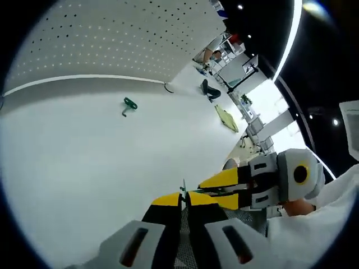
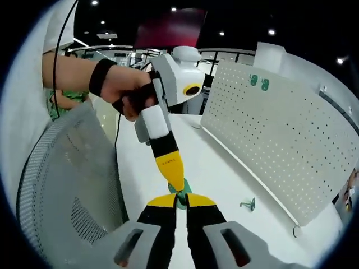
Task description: Insert the hook assembly into the mounting plate slot until the hook locks in place.
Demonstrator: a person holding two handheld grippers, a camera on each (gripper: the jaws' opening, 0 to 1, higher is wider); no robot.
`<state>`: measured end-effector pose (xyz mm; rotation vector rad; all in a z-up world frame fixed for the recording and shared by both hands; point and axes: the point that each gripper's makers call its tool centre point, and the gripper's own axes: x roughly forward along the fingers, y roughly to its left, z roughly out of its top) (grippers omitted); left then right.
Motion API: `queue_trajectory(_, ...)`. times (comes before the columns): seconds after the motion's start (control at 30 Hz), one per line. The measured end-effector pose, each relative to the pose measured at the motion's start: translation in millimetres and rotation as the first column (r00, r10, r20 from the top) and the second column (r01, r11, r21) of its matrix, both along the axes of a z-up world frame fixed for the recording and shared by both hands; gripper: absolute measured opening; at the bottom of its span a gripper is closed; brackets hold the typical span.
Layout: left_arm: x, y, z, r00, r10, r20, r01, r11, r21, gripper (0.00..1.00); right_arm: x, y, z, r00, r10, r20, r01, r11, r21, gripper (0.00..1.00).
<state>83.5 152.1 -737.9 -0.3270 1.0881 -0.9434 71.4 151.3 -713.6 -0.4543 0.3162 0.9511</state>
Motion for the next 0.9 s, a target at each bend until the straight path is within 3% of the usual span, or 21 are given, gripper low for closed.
queue_trajectory(0.17, -3.6, -1.2, -1.4, 1.0, -0.007, -0.017, 0.007, 1.0, 0.005, 0.03, -4.4, -2.1, -7.1, 1.0, 0.025, -0.015, -0.026, 0.999, -0.04, 0.03)
queue_trajectory(0.47, -4.4, 0.1, -5.3, 0.997, -0.059, 0.044, 0.055, 0.994, 0.089, 0.03, -8.2, 2.2, -19.6, 0.992, 0.112, 0.063, -0.094, 0.965, -0.243, 0.01)
queue_trajectory(0.67, -5.3, 3.7, -5.1, 0.993, -0.096, 0.074, 0.085, 0.987, 0.134, 0.04, -7.1, 4.1, -21.9, 0.997, 0.07, 0.039, -0.058, 0.968, -0.244, 0.01)
queue_trajectory(0.9, -0.1, 4.1, -2.2, 0.996, -0.071, 0.057, 0.065, 0.993, 0.101, 0.03, -4.2, 3.6, -17.2, 0.993, 0.092, 0.07, -0.072, 0.967, -0.245, 0.02)
